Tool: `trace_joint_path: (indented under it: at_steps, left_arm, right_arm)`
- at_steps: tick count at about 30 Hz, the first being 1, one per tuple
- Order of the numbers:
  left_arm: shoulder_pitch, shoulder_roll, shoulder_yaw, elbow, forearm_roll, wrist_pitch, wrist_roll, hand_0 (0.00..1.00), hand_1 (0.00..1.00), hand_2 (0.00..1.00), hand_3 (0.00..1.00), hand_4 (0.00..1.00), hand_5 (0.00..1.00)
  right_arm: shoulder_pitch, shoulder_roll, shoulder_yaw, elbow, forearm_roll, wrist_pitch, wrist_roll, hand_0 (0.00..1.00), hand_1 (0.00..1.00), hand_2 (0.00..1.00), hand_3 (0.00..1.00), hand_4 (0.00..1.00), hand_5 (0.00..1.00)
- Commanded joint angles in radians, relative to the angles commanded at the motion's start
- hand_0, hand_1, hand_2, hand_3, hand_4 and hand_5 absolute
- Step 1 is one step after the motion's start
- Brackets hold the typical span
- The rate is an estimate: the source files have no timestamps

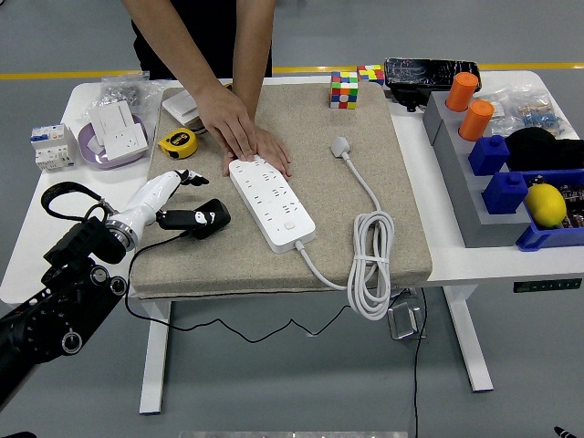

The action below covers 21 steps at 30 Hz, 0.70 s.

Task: Pick up the plug,place it near the board,insert it into the board,press the button

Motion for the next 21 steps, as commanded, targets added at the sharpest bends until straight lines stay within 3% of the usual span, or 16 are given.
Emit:
trace_joint_path:
  at_steps: [1, 2, 7, 8, 19, 20, 21]
  left_arm:
    - [0.010, -0.004, -0.026, -0.019, -0.023, -0.003, 0.001, 0.809, 0.866, 0.824, 0.781, 0.998, 0.552]
    - [0.017, -0.007, -0.043, -0.031, -0.039, -0.003, 0.001, 0.896, 0.943, 0.912, 0.860, 0.998, 0.857]
    - [0.054, -0.029, -0.147, -0.119, -0.152, 0.000, -0.002, 0.896, 0.943, 0.912, 0.860, 0.998, 0.857]
    - [0.063, -0.034, -0.167, -0.140, -0.183, 0.000, -0.001, 0.946, 0.979, 0.952, 0.919, 0.998, 0.918]
    - [0.138, -0.085, -0.341, -0.326, -0.630, -0.014, 0.018, 0.961, 0.998, 0.998, 0.973, 0.998, 0.924]
    - [0.147, -0.090, -0.355, -0.341, -0.669, -0.022, 0.020, 0.998, 0.998, 0.998, 0.992, 0.998, 0.991]
    - [0.156, -0.094, -0.367, -0.354, -0.714, -0.029, 0.020, 0.998, 0.998, 0.998, 0.992, 0.998, 0.991]
  right_arm:
    - [0.000, 0.000, 0.001, 0.000, -0.001, 0.000, 0.000, 0.915, 0.801, 0.767, 0.764, 0.998, 0.789]
    - [-0.001, 0.001, 0.001, 0.000, -0.001, 0.000, 0.000, 0.915, 0.801, 0.766, 0.761, 0.998, 0.784]
    - [-0.004, 0.002, 0.003, 0.000, 0.001, 0.000, 0.000, 0.915, 0.801, 0.766, 0.761, 0.998, 0.784]
    - [-0.004, 0.002, 0.003, 0.000, 0.001, 0.000, 0.000, 0.915, 0.801, 0.766, 0.761, 0.998, 0.783]
    - [-0.002, 0.005, 0.014, 0.002, -0.003, 0.000, 0.002, 0.914, 0.801, 0.767, 0.761, 0.998, 0.782]
    - [-0.001, 0.005, 0.015, 0.002, -0.004, 0.000, 0.002, 0.914, 0.800, 0.766, 0.760, 0.998, 0.782]
    - [-0.001, 0.005, 0.015, 0.002, -0.003, 0.000, 0.002, 0.914, 0.800, 0.766, 0.760, 0.998, 0.782]
